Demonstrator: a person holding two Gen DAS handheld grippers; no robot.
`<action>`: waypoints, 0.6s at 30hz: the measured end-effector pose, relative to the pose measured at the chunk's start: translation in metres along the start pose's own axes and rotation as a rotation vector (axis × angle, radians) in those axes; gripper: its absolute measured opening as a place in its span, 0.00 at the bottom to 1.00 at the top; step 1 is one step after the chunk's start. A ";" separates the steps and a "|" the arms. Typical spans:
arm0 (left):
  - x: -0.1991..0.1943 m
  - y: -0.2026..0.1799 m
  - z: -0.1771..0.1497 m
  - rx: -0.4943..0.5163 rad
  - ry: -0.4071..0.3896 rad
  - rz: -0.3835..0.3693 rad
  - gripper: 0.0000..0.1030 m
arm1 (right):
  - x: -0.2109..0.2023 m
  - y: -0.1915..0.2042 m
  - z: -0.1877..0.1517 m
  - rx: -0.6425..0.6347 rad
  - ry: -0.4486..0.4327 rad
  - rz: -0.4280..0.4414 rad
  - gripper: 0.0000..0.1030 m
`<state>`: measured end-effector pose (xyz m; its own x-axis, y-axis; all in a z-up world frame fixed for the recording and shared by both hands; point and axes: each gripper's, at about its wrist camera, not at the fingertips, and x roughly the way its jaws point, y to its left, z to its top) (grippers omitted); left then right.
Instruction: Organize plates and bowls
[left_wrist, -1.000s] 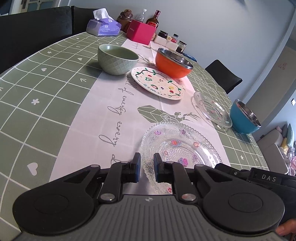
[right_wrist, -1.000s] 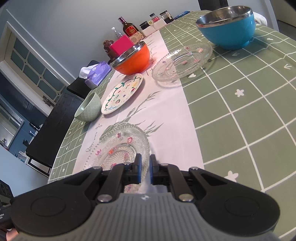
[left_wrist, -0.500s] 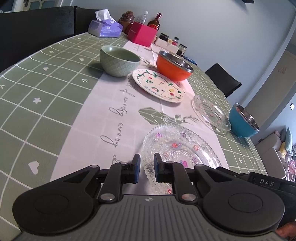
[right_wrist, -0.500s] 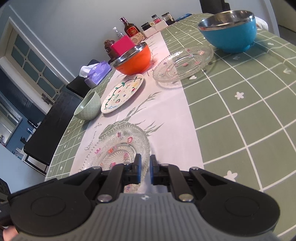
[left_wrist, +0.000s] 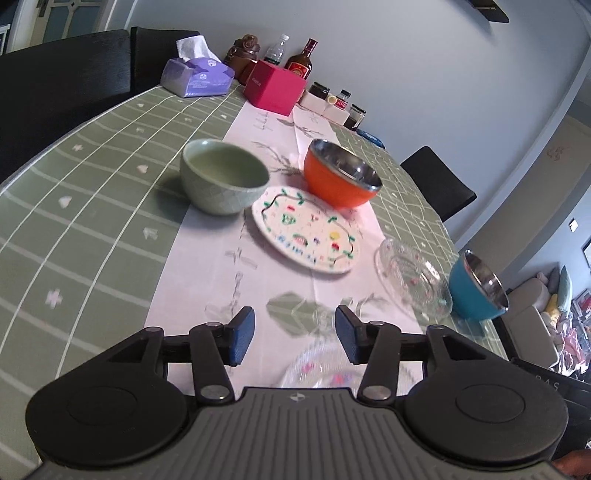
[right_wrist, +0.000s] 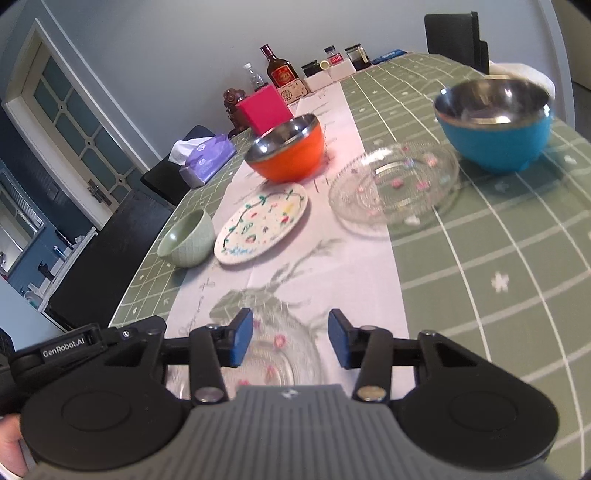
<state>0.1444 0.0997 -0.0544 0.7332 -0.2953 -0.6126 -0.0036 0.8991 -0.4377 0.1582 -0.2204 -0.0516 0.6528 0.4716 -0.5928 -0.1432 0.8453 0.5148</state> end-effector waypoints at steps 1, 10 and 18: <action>0.005 0.000 0.006 -0.001 0.000 0.004 0.57 | 0.005 0.002 0.008 -0.003 0.002 0.007 0.44; 0.054 0.015 0.049 0.005 0.032 0.049 0.57 | 0.056 0.018 0.062 -0.052 0.042 -0.010 0.52; 0.094 0.023 0.062 -0.022 0.042 0.077 0.57 | 0.112 0.007 0.081 -0.004 0.114 -0.029 0.53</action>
<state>0.2552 0.1126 -0.0813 0.7008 -0.2396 -0.6720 -0.0736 0.9126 -0.4022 0.2906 -0.1816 -0.0643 0.5682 0.4718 -0.6742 -0.1279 0.8600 0.4940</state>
